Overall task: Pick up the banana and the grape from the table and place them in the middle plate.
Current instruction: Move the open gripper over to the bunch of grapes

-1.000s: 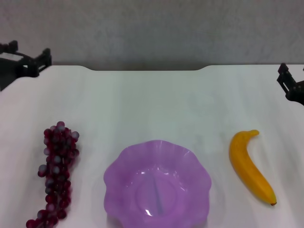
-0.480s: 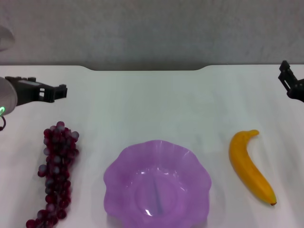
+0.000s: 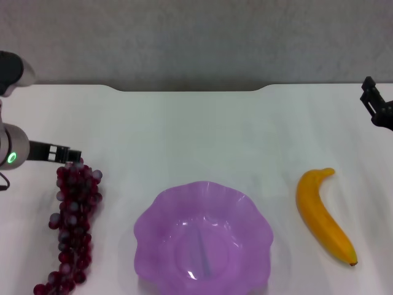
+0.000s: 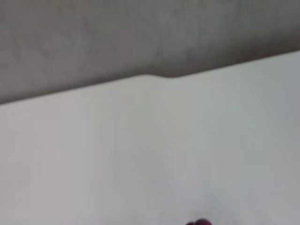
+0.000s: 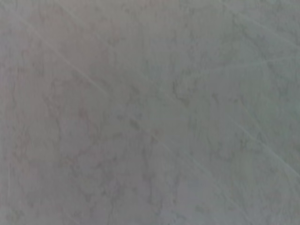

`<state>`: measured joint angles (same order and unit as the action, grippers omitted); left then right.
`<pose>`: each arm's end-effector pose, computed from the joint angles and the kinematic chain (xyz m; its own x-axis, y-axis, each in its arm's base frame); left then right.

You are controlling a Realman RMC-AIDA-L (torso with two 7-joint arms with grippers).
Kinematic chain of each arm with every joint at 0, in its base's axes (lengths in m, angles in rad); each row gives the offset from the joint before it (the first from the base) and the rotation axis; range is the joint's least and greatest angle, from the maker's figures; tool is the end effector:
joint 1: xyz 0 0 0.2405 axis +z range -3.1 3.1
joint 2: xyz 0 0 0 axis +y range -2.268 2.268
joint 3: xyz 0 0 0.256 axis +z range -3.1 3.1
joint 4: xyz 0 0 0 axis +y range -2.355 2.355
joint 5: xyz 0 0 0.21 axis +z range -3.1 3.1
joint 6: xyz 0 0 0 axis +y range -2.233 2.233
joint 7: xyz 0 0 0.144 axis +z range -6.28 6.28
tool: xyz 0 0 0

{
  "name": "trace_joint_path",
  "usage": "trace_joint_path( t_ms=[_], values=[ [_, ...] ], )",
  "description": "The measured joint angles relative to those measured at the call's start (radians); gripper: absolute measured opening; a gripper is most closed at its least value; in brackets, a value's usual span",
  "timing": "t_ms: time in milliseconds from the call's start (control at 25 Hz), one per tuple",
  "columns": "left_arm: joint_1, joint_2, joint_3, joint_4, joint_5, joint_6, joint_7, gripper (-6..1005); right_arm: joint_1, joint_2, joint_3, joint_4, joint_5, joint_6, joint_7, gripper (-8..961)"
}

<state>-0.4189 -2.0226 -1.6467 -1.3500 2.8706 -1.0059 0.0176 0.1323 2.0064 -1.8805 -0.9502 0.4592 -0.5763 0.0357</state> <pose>-0.2466 0.3902 0.0395 0.5633 0.7625 0.3183 0.6398 -0.1587 -0.7520 0.2855 0.3465 0.0199 0.6738 -0.0195 -0.7386 -0.7349 -0.1219 -0.6672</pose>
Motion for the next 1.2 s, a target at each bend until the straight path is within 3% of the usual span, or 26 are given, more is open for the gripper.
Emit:
trace_joint_path(
  t_ms=[480,1200],
  values=[
    [-0.07,-0.001,-0.015,0.127,0.0,-0.03,0.009,761,0.004,0.0,0.0,-0.001,-0.002,0.006,0.002,657],
    [-0.122,-0.007,-0.002,0.228,-0.011,-0.001,0.028,703,0.007,0.0,0.0,-0.001,-0.004,0.009,-0.001,657]
  ],
)
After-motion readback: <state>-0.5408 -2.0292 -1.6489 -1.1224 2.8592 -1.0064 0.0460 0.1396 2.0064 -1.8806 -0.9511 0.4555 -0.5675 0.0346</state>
